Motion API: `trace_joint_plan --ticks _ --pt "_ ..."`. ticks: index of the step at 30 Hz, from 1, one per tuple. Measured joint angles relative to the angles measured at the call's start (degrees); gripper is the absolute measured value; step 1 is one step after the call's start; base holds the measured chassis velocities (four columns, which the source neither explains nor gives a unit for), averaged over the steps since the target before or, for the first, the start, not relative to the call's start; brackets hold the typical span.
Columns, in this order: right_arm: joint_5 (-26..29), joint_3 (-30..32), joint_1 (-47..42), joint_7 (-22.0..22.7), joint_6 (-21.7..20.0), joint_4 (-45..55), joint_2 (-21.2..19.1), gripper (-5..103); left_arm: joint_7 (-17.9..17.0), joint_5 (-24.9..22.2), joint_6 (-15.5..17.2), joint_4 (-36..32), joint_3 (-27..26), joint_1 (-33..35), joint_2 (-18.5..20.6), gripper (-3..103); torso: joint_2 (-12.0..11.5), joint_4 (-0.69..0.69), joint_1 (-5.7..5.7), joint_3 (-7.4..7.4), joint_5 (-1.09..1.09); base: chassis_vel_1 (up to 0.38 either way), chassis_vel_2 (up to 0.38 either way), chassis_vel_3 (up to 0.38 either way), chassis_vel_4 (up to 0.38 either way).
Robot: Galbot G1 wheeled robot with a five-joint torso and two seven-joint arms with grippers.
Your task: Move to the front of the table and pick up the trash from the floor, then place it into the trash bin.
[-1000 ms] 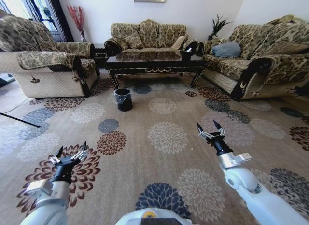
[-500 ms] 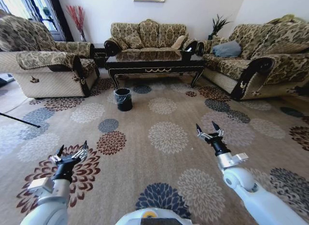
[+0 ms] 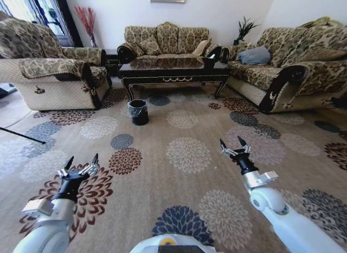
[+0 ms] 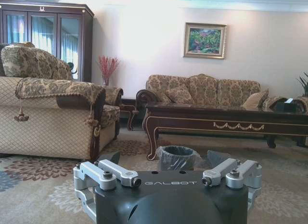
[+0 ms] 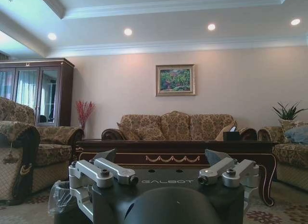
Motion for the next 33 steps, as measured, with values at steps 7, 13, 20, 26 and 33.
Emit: trace_joint_plan --ticks 7,13,20,26,33 --pt "1.19 1.30 0.43 3.22 -1.11 3.28 -1.53 100 -0.35 -3.02 2.02 -1.51 -2.85 -0.76 0.63 100 1.87 0.00 0.34 1.54 -0.01 0.000 0.000 0.000 0.000" --pt "1.22 4.47 0.49 4.00 -4.18 6.97 -3.54 100 -0.35 -5.65 4.16 -3.10 -5.94 -2.18 1.47 100 3.15 0.00 0.54 2.60 -0.01 0.000 0.000 0.000 0.000" --pt "2.84 7.16 2.15 6.93 -8.79 10.25 -7.07 100 1.08 -8.19 5.74 -2.51 -10.47 -4.53 3.02 100 4.98 0.00 0.89 4.12 -0.01 0.000 0.000 0.000 0.000" --pt "2.94 8.24 2.53 7.08 -9.28 10.83 -8.37 100 2.75 -9.39 6.05 -1.06 -13.75 -5.82 3.98 100 6.33 0.00 1.26 5.07 0.00 0.000 0.000 0.000 0.000" --pt "3.92 12.50 0.40 5.36 -14.35 11.27 -9.84 100 4.27 -9.34 6.05 0.25 -15.58 -6.28 4.45 100 7.79 0.00 1.67 6.12 0.00 0.000 0.000 0.000 0.000"
